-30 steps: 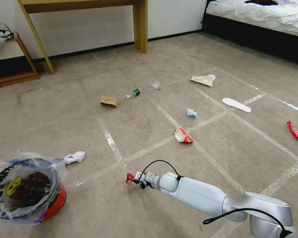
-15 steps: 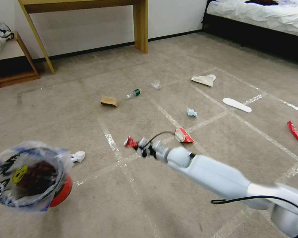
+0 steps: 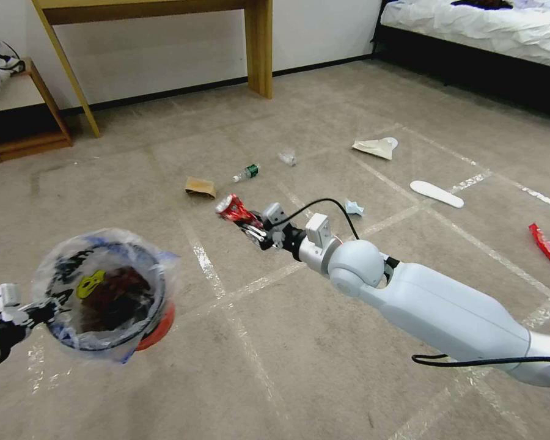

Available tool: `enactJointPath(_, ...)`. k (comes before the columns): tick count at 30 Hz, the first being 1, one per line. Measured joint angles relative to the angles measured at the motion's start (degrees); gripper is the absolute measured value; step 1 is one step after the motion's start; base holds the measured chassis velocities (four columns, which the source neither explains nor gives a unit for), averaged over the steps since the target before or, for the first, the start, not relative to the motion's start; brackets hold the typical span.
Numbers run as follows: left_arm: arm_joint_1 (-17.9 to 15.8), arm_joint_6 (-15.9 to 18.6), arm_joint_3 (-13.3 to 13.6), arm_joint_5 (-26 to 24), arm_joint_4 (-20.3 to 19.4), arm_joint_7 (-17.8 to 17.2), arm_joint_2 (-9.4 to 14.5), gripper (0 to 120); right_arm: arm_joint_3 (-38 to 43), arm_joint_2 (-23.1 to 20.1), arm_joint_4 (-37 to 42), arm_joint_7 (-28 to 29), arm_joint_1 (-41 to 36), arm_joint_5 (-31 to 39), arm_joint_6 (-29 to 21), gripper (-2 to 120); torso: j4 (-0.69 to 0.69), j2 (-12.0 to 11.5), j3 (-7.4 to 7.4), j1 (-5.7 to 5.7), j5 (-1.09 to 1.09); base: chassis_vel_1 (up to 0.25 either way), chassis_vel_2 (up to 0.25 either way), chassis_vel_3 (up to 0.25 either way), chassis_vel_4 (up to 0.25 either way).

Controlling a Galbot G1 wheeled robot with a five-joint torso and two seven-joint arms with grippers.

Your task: Pick up the trash bin and place the garbage on the floor into it.

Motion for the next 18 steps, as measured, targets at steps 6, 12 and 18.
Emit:
enactJointPath(6,0.56,0.01,1.33,-1.44,-0.61,-1.23,1.51,1,-2.79,2.23,2.72,2.25,3.77,4.49,-0.77,25,-0.01,0.0,0.0,0.0,-0.02,0.0,0.0,0.0,0.0)
enactJointPath(12,1.08,0.01,1.92,-2.97,-0.9,-2.07,3.29,1,-7.54,6.91,3.49,5.94,8.58,8.02,-3.21,25,0.01,0.0,0.0,0.0,-0.02,0.0,0.0,0.0,0.0)
enactJointPath(18,0.7,0.01,2.5,-3.77,-0.34,-2.2,4.59,1,-12.28,13.4,2.76,9.35,12.27,10.62,-5.6,25,-0.01,0.0,0.0,0.0,-0.03,0.0,0.0,0.0,0.0)
